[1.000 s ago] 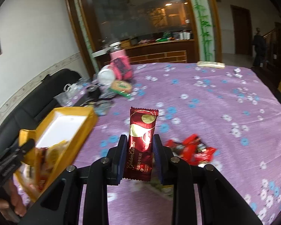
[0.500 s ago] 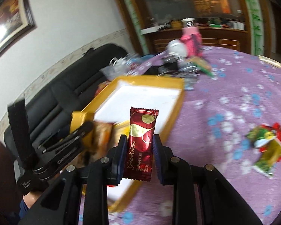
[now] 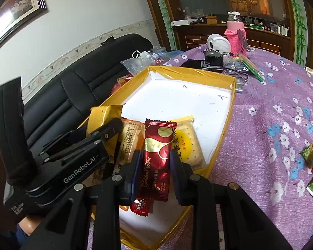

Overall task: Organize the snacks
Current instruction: 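Carry the yellow pack and red chocolate bar over the white box with both grippers, then open the left gripper over the box while the right releases the red chocolate bar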

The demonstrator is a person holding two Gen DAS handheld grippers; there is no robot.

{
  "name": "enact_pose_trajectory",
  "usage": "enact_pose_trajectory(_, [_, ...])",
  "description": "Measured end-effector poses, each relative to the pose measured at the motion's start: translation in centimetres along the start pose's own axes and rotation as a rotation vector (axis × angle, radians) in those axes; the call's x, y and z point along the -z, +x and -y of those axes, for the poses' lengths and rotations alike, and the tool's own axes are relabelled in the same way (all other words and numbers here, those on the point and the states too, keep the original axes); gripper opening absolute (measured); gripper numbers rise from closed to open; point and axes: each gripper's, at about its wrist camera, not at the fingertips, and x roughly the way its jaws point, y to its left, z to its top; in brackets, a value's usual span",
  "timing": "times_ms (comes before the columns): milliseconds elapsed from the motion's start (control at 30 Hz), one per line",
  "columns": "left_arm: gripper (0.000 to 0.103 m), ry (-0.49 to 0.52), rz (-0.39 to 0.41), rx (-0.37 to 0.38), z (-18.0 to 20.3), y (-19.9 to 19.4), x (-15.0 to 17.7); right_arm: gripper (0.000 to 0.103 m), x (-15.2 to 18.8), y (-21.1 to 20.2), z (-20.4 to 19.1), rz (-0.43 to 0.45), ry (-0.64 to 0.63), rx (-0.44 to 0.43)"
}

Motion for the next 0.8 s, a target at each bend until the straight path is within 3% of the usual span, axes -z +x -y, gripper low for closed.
enact_pose_trajectory(800, [0.053, 0.011, -0.007, -0.019, 0.1, 0.1, -0.1, 0.027, 1.3, 1.4, -0.4, -0.034, -0.041, 0.004])
